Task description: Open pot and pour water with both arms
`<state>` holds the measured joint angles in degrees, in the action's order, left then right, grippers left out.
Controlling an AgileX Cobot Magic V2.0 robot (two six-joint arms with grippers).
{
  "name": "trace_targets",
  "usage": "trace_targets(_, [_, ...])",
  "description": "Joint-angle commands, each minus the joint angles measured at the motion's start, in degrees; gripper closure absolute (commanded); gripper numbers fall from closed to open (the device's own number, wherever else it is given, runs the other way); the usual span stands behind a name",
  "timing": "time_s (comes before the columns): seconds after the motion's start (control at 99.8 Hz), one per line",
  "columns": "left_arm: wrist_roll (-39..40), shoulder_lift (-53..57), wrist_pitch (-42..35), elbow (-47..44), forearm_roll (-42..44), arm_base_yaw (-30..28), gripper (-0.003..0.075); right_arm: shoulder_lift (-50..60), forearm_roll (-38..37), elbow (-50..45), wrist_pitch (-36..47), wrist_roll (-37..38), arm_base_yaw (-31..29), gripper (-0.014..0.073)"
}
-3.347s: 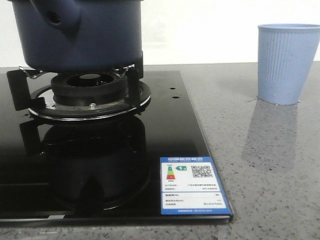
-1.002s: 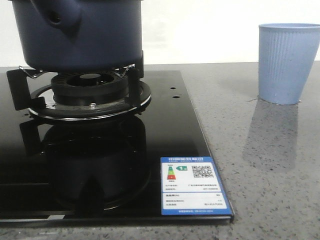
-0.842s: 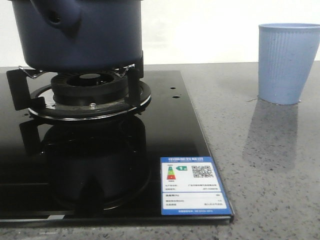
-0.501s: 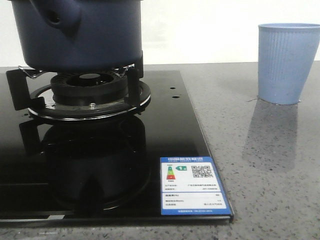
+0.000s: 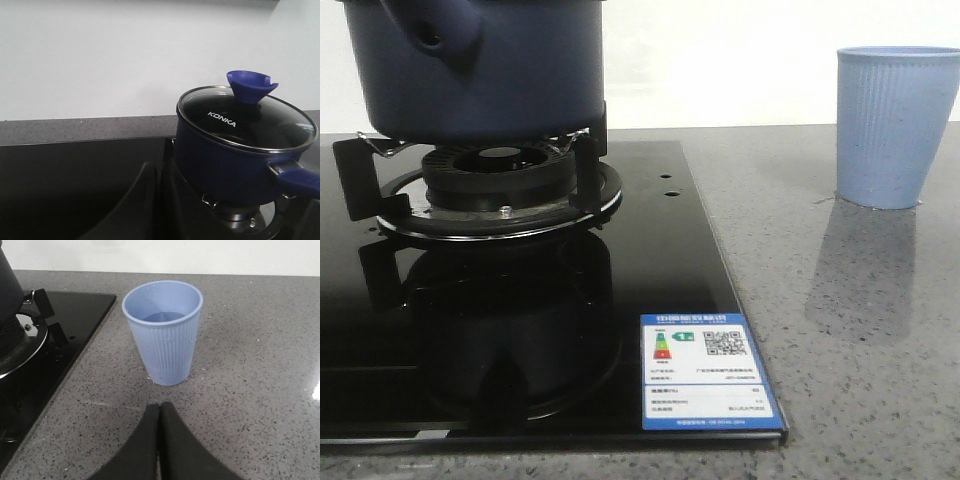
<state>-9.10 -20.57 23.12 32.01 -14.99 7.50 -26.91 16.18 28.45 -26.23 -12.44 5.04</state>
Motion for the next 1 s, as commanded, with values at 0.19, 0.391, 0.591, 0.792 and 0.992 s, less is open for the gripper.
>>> trace_targets(0.19, [-0.2,-0.9,-5.7,2.1,-1.2,0.4,0.0735,-0.6,3.0,2.0,4.1,-0.5,0.1,0.0654])
trace_targets(0.391, [-0.2,-2.3,-7.7,2.1,-1.2,0.9,0.0659,-0.6,3.6,2.0,4.1,-0.5,0.1,0.0557])
trace_targets(0.591, [-0.2,-6.6,-9.7,2.1,-2.4,4.8,0.0287,-0.6,3.6,2.0,4.7,-0.5,0.1,0.0116])
trace_targets(0.792, [-0.2,-12.9,-17.4,2.1,-2.1,13.3,0.0274,-0.6,3.6,2.0,6.0,-0.5,0.1,0.0066])
trace_targets(0.992, [-0.2,-22.2,-28.9,2.4,1.9,21.6,0.0281,-0.6,3.6,2.0,6.1,-0.5,0.1,0.0069])
